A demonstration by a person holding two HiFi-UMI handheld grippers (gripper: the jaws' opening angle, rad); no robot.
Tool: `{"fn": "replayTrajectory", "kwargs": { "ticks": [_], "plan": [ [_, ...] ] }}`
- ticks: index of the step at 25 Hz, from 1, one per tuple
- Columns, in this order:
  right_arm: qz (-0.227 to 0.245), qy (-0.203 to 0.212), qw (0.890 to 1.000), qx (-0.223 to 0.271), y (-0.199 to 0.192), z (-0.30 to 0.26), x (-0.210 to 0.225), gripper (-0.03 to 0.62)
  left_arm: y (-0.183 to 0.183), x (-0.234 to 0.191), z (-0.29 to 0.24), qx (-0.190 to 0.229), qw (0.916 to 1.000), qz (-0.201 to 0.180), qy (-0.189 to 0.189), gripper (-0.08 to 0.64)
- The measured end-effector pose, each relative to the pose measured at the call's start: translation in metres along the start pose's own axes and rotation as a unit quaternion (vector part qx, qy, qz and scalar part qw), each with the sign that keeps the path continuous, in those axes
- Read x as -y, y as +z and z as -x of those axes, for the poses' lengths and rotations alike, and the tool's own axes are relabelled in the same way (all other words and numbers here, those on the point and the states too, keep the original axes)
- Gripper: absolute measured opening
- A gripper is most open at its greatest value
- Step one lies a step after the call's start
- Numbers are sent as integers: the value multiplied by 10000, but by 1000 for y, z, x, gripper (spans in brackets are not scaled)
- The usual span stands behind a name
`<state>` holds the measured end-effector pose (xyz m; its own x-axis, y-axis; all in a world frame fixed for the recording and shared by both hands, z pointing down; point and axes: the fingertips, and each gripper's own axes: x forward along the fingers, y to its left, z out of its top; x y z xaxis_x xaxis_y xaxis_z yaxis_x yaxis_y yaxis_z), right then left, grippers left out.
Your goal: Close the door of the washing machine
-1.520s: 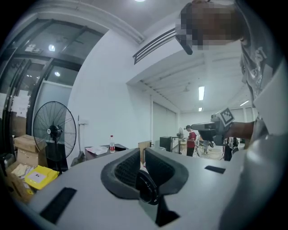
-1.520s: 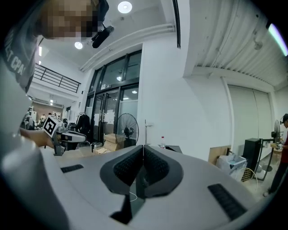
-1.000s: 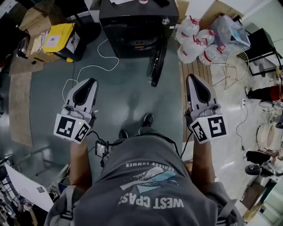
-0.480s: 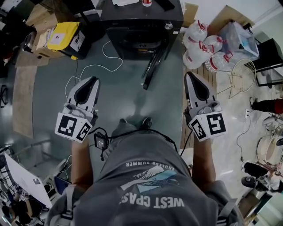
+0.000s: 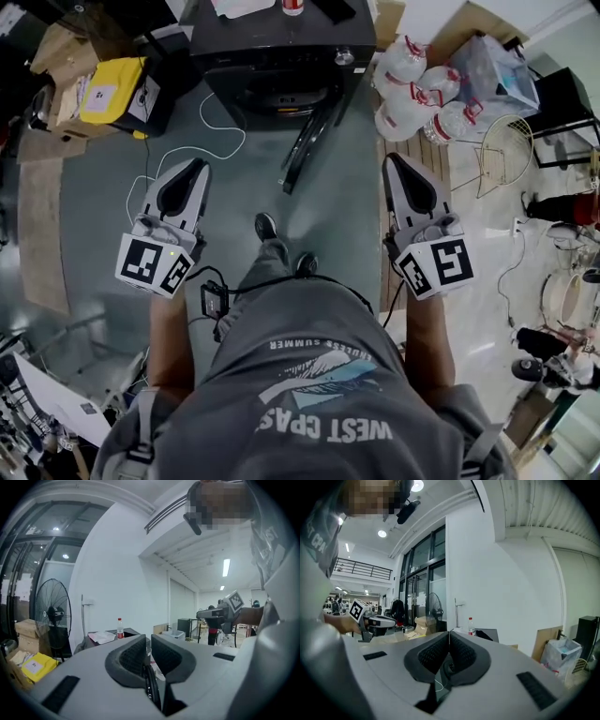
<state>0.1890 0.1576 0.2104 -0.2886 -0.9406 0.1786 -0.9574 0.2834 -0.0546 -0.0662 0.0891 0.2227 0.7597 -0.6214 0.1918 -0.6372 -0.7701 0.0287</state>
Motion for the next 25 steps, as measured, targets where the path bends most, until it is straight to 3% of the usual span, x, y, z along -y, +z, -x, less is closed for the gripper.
{"fn": "replayTrajectory", "kwargs": {
  "ticks": [11,25],
  "plan": [
    [33,-340,9993,-167,6,-67,16,31,11,-58,-70,32,9985,7,-544,48],
    [106,-614,9976,-289,10,-138,15,31,12,-122,-102,52,9957,51,-921,48]
  ]
}}
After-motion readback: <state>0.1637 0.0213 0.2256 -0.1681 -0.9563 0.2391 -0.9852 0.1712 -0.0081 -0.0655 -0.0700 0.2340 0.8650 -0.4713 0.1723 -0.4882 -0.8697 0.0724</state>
